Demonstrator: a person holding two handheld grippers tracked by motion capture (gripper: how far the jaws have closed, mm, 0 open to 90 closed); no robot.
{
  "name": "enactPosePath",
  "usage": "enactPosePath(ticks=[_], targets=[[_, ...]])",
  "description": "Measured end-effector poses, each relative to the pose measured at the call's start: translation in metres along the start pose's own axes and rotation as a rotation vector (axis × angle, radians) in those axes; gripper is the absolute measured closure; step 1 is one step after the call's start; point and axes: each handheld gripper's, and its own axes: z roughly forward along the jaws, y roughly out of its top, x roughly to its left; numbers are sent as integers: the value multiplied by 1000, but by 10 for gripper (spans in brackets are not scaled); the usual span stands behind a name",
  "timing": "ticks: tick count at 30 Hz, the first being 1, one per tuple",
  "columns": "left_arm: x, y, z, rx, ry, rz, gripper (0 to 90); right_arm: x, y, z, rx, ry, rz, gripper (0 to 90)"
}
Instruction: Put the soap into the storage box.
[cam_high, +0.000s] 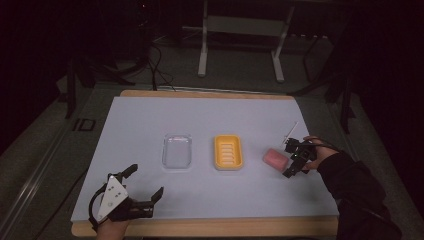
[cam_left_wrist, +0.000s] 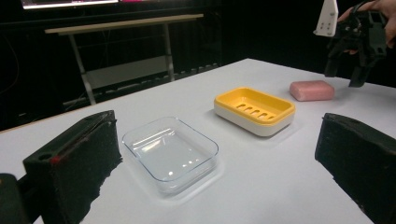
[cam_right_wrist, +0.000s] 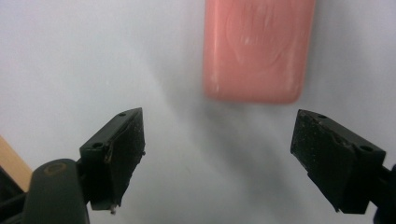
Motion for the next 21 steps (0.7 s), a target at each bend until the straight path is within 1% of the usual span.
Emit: enactPosePath(ticks=[3, 5, 7, 12, 13, 15, 17, 19, 21], targets=[[0, 0, 0, 0, -1, -1, 3, -1, 3, 1, -12, 0, -11, 175], [0, 0, 0, 1, -1, -1, 3, -2, 7, 3, -21, 1, -29, 175], [0, 0, 0, 1, -1, -1, 3, -2, 8, 4, -25, -4, -32, 175], [0, 0, 0, 2, -1, 1, 3, -1, 17, 8, -52, -6, -68, 169], [0, 0, 0, 1, -2, 0, 3, -1, 19, 8, -61, -4, -61, 169], [0, 0, 0, 0, -3, -2, 3, -1, 22, 8, -75, 0, -71, 170], [0, 0, 0, 2, -2, -1, 3, -2, 25, 10, -87, -5, -68, 170], [0, 0, 0, 1, -3, -2, 3, -4, 28, 11, -100, -23, -73, 170], [0, 0, 0, 2, -3, 0, 3, -5, 30, 14, -112, -29, -77, 170]])
